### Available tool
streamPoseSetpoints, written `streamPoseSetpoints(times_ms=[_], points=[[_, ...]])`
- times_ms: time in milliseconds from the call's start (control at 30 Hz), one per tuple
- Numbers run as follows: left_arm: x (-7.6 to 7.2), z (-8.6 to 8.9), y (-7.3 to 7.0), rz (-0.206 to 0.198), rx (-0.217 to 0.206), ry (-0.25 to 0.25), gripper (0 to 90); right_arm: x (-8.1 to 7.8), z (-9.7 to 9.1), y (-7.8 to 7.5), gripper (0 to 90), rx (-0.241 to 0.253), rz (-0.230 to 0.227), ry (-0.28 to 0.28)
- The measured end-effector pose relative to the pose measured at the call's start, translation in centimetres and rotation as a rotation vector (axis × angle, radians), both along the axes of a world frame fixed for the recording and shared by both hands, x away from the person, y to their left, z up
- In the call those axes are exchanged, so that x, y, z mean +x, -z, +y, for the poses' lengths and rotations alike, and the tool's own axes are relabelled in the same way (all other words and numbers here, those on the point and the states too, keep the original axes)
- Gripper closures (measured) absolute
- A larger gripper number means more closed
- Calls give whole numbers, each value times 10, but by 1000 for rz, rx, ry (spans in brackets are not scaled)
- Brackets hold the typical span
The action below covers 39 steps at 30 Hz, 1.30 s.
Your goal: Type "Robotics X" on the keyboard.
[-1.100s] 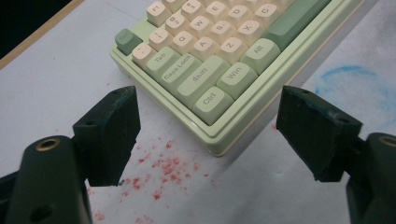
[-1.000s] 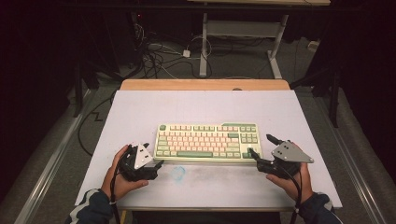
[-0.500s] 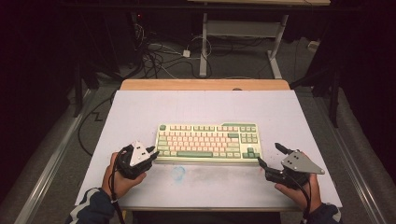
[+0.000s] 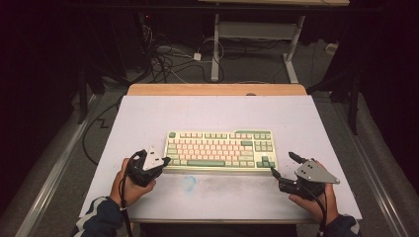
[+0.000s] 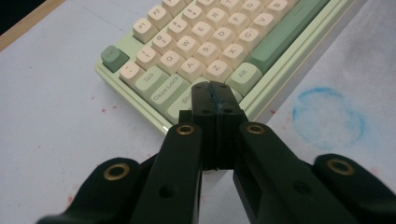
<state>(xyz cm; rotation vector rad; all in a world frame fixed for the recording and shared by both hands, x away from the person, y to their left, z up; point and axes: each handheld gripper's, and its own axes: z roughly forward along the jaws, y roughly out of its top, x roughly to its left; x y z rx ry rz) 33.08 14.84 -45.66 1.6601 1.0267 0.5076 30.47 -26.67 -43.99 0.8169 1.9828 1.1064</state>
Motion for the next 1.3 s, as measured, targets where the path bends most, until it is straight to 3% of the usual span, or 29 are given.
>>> streamPoseSetpoints(times_ms=[233,367,600,733,867,1300], points=[[12,-17,-6,22,13,31,874,1,3,2,258,-14,7,-5],[17,-27,-12,57,9,69,874,2,4,4,258,-21,15,-8],[30,-51,-14,64,31,98,874,3,6,6,258,-34,20,-16],[40,-61,-17,66,24,106,874,3,6,8,259,-44,34,-18],[48,-75,-13,53,68,114,875,4,6,9,259,-54,35,-23],[72,-97,-2,90,89,115,875,6,8,12,259,-72,54,-36]])
